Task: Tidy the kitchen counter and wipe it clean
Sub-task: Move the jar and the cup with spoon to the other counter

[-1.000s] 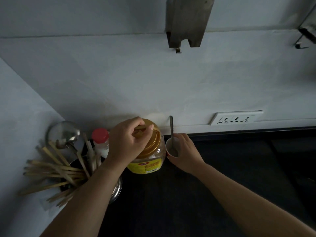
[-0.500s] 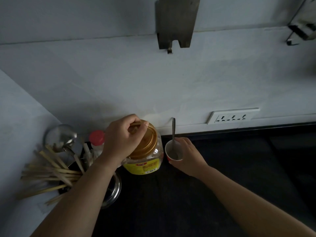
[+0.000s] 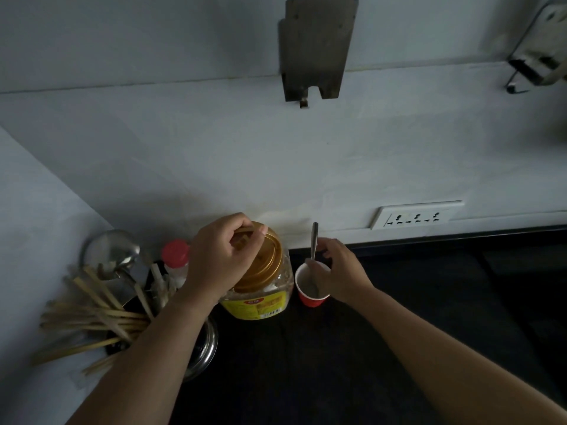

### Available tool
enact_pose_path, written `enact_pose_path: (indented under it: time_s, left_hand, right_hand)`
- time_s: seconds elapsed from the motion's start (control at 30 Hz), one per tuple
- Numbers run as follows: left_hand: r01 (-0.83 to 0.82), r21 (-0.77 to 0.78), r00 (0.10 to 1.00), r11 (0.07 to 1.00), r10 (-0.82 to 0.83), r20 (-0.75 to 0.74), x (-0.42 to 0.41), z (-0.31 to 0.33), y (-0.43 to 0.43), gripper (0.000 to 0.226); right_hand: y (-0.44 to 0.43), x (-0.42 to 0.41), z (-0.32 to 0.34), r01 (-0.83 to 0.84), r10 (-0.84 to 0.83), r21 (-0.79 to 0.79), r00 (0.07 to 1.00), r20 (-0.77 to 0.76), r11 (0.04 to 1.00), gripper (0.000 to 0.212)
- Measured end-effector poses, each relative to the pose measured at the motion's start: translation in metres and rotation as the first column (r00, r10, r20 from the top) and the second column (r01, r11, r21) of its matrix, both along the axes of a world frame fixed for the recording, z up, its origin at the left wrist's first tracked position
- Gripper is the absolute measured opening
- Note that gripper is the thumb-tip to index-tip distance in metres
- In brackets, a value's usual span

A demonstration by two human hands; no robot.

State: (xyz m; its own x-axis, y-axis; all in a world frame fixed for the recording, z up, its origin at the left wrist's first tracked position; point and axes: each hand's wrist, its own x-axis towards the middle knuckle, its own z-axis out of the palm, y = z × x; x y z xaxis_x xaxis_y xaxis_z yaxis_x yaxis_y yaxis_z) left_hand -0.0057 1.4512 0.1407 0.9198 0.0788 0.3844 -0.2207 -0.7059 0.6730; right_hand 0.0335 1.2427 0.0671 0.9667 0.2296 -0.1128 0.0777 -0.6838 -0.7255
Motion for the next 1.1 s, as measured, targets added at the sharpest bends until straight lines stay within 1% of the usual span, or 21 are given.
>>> enact_pose_path:
  time_s: [0.13,0.23,0.37,0.47,0.6,0.7,0.77,0.83,0.9,1.0,1.1]
  left_hand:
    - [-0.026,0.025,1.000,0.999,0.026,-0.005,-0.001,0.000,-0.001,0.033]
    - [-0.037,0.025,0.999,0.999,0.038,-0.013,-0.003,0.001,-0.001,0.033]
    - [-0.035,0.030,0.997,0.999,0.037,-0.065,-0.003,0.005,0.000,0.036]
    - [-0.030,-0.026,0.993,0.999,0.027,-0.116,-0.005,0.010,0.001,0.037]
    - [-0.089,0.002,0.995,0.996,0.089,-0.046,-0.009,0.020,-0.002,0.016]
    - [-0.126,0.038,0.992,0.991,0.126,0.005,-0.024,0.031,-0.010,0.017]
    - [-0.143,0.078,0.990,0.987,0.141,0.029,-0.041,0.036,-0.016,0.020]
    - [-0.116,0.073,0.993,0.991,0.115,0.019,-0.061,0.037,-0.019,0.024]
    - [-0.081,0.017,0.996,0.997,0.082,-0.044,-0.084,0.034,-0.021,0.029]
    - [-0.120,-0.042,0.981,0.992,0.112,-0.156,-0.118,0.025,-0.024,0.042]
    - [-0.177,-0.153,0.961,0.972,0.136,-0.242,-0.145,0.025,-0.025,0.030]
  right_hand:
    - [0.006,0.011,0.006,0.091,-0.090,0.082,0.996,-0.013,0.993,0.019]
    - [0.007,0.009,0.010,0.091,-0.093,0.097,0.995,0.022,0.991,0.010]
    - [0.001,0.003,0.025,0.058,-0.067,0.133,0.996,0.064,0.989,0.008]
    - [-0.010,-0.001,0.043,0.062,-0.085,0.203,0.991,0.107,0.977,0.007]
    - [-0.026,-0.008,0.078,0.071,-0.113,0.266,0.983,0.146,0.961,0.010]
    - [-0.035,-0.017,0.103,0.087,-0.145,0.329,0.977,0.156,0.940,0.012]
    - [-0.037,-0.026,0.116,0.092,-0.161,0.414,0.978,0.134,0.905,0.010]
    - [-0.035,-0.038,0.128,0.102,-0.163,0.530,0.984,0.070,0.842,0.009]
    - [-0.030,-0.050,0.138,0.112,-0.137,0.628,0.991,-0.009,0.770,0.010]
    - [-0.016,-0.068,0.149,0.115,-0.079,0.710,0.993,-0.084,0.694,0.009]
    - [0.001,-0.080,0.153,0.119,-0.034,0.759,0.991,-0.126,0.640,0.009]
